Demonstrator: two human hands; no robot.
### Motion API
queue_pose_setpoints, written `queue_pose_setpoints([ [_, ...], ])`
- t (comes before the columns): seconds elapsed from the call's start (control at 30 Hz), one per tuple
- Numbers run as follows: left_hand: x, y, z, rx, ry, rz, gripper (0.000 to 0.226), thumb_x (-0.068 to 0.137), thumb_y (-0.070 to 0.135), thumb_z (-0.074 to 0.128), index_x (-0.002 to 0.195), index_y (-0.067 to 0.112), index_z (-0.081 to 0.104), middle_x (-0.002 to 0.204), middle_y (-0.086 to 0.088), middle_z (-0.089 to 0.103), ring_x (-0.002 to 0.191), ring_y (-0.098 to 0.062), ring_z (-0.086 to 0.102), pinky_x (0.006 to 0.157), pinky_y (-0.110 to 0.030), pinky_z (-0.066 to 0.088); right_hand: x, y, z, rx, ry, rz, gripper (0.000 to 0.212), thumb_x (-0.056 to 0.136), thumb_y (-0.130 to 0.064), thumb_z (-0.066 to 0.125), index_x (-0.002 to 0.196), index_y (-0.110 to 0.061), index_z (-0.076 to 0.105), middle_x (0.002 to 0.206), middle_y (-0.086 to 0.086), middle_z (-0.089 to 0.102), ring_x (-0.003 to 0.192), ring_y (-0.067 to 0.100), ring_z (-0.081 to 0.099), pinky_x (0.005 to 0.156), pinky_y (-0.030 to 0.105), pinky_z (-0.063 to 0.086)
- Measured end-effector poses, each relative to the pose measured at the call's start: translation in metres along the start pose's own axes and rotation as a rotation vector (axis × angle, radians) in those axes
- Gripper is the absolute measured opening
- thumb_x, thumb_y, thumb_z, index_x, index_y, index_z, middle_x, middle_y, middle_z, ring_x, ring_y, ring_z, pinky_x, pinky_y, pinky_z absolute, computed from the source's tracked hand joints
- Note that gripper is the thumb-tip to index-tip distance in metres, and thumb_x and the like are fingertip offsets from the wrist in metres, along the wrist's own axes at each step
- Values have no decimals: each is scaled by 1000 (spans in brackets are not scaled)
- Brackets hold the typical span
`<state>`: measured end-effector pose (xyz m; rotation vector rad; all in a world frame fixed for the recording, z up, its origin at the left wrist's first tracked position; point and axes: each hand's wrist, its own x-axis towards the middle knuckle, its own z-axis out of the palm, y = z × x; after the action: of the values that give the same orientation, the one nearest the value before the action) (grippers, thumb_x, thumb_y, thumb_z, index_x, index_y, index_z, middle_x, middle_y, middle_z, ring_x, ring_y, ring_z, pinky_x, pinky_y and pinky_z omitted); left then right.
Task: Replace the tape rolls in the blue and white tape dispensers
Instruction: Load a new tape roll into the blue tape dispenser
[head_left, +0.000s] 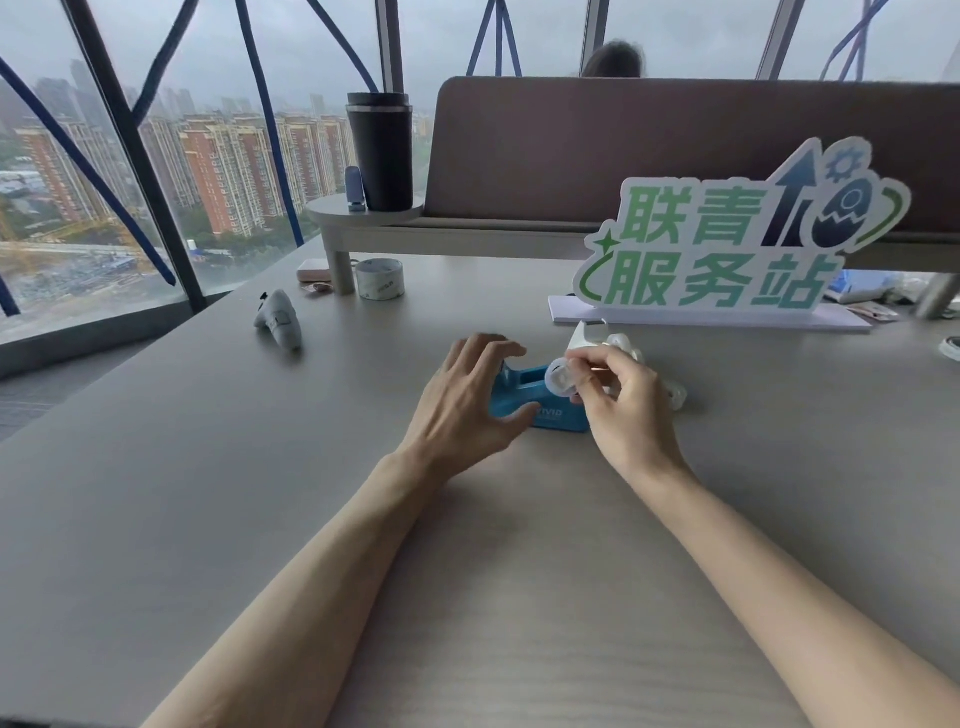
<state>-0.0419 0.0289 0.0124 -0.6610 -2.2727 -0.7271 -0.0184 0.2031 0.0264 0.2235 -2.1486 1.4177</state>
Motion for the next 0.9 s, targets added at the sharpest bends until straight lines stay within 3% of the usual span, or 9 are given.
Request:
queue_pose_setpoints([
  [0.1, 2, 13, -3, 4, 19, 80, 42, 74, 46, 73, 101, 18, 57, 94, 4, 61, 87, -12, 52, 64, -28, 47, 0, -1, -1, 3, -17, 18, 12, 91, -22, 62, 98, -16, 69, 91, -3, 70, 81, 7, 66, 70, 19, 53],
  [0.2, -1, 20, 3, -9, -8, 54, 31, 78, 44, 71, 92, 19, 59, 86, 8, 64, 84, -7, 51, 59, -34, 50, -1, -1, 2, 20, -34, 50, 12, 89, -21, 64, 98, -15, 69, 88, -7, 70, 75, -1, 62, 64, 10, 48],
  [0.47, -2, 19, 4, -115, 1, -45, 25, 83, 39, 70, 90, 19, 58, 85, 10, 63, 79, -4, 46, 60, -35, 49, -2, -3, 4, 85, -38, 98, 15, 84, -22, 71, 97, -17, 67, 88, -4, 71, 77, 12, 66, 63, 12, 50],
  [0.63, -2, 15, 5, -105, 0, -33, 26, 82, 44, 67, 92, 22, 58, 87, 12, 62, 78, 1, 43, 61, -36, 50, -2, -4, 2, 97, -30, 114, 17, 82, -23, 74, 97, -19, 67, 90, -4, 70, 78, 11, 67, 66, 18, 53],
  [0.77, -2, 15, 4, -95, 17, -13, 29, 78, 48, 59, 89, 21, 59, 85, 15, 58, 78, 1, 43, 61, -33, 50, -2, -4, 2, 121, -27, 126, 18, 80, -21, 76, 94, -21, 66, 88, -5, 70, 75, 9, 66, 63, 15, 51],
  [0.9, -1, 10, 1, -72, 1, -10, 26, 73, 39, 71, 84, 20, 59, 82, 18, 51, 75, 0, 44, 61, -32, 51, -4, -4, 5, 133, -36, 132, 20, 76, -20, 78, 93, -18, 67, 82, -6, 70, 69, 4, 63, 61, 13, 49],
])
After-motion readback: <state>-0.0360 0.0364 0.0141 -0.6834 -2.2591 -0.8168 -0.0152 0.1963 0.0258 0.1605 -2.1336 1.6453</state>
